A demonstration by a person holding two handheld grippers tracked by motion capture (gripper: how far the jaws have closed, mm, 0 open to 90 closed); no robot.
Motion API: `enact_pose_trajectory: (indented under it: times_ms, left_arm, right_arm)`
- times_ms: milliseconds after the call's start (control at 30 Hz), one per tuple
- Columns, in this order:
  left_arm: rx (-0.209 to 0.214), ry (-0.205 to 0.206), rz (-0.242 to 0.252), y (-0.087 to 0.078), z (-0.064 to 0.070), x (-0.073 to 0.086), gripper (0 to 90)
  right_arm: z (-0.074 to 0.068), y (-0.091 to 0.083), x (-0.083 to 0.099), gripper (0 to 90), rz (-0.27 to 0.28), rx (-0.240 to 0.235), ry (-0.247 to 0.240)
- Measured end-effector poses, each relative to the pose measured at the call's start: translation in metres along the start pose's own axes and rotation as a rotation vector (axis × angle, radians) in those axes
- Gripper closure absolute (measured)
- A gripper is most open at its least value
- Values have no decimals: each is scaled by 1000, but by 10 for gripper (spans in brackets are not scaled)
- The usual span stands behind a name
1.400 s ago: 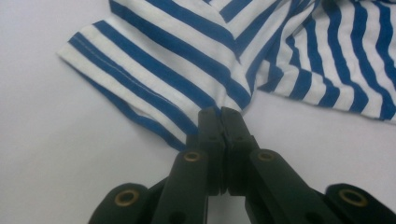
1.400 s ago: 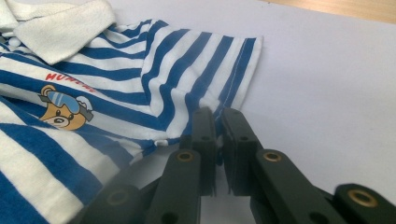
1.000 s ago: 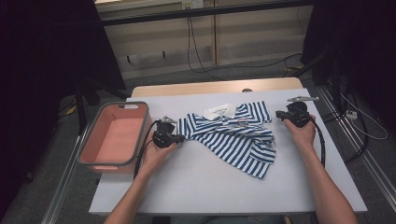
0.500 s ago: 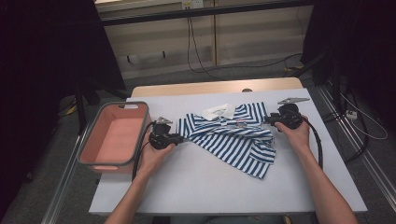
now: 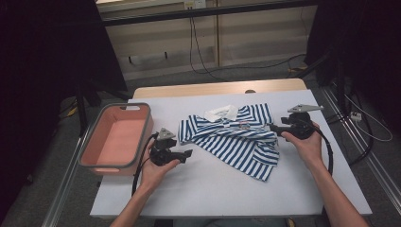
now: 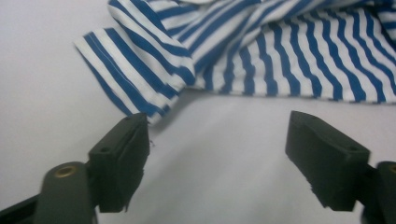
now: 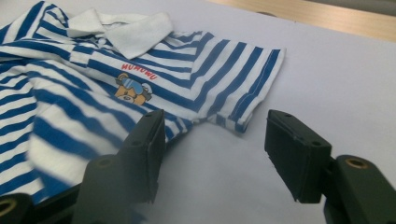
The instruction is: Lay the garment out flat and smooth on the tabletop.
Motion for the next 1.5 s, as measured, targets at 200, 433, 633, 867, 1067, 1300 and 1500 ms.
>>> enact_pose_trajectory:
  times_ms: [200,433,633,867,1067,1300,1500]
  left_arm:
    - [13,25,-19,-6,17,13,150]
    - [18,33,-5,-13,25,18,134]
    - [31,60,-12,-10,34,18,138]
    - [41,78,-13,-7,39,19,140]
    - [42,89,-14,-5,42,18,136]
    - [49,95,-24,-1,45,19,135]
    - [63,98,11,3,52,10,135]
  right_arm:
    - [-6,-18,12,377,16,-20,0]
    - [-10,-43,27,409,44,-39,4]
    - [-22,-53,49,423,12,-54,-19]
    - [-43,-59,58,438,0,-79,-50]
    - [-58,-58,66,478,-25,-136,-97]
    - [-83,-47,75,539,-88,-190,-190]
    - [-81,-41,74,597,-100,-171,-194]
Point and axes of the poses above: each handheld gripper's, and its own axes: y roughly forward along the jaws, x roughly out of its underside, z roughly to its right, the point moved 4 cm from there along y, roughly forward along the jaws, and after that the axes turned 10 degrees about y, right-handed, at the moved point
